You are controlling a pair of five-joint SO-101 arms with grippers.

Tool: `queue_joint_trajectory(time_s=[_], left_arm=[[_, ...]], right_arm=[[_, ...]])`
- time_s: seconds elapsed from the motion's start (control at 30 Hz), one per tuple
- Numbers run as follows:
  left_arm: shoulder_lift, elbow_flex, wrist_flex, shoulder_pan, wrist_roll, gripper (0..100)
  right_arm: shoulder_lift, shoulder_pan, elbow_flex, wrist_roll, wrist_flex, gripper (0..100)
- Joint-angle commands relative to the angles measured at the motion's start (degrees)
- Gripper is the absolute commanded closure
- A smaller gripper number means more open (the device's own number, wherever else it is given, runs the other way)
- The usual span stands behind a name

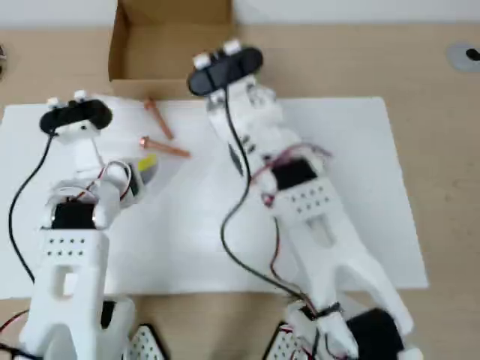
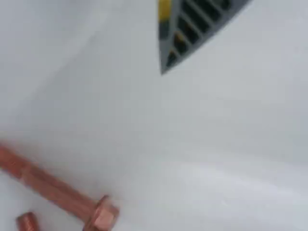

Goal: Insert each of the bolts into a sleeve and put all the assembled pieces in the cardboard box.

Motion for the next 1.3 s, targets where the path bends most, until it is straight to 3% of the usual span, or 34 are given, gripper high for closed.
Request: queue_joint_trajectory(time_s=[0.0,0.23,0.63,1.27], left_arm=[[3.6,-0.1,-3.4,-0.3,-0.6,73],[12.5,0.4,-9.6,-0.2,0.8,73],[14.3,-0.7,-9.6,-0.1,4.7,73],[14.5,-0.8,-9.6,-0.1,8.1,73]], right_arm=[[5.8,-0.9,-19.5,1.9,5.9,98.8],[22.5,-0.9,-41.1,1.9,9.6,98.8],[54.6,0.0,-75.5,1.6,9.8,98.8],[87.5,5.8,-101.8,-6.1,9.4,98.8]])
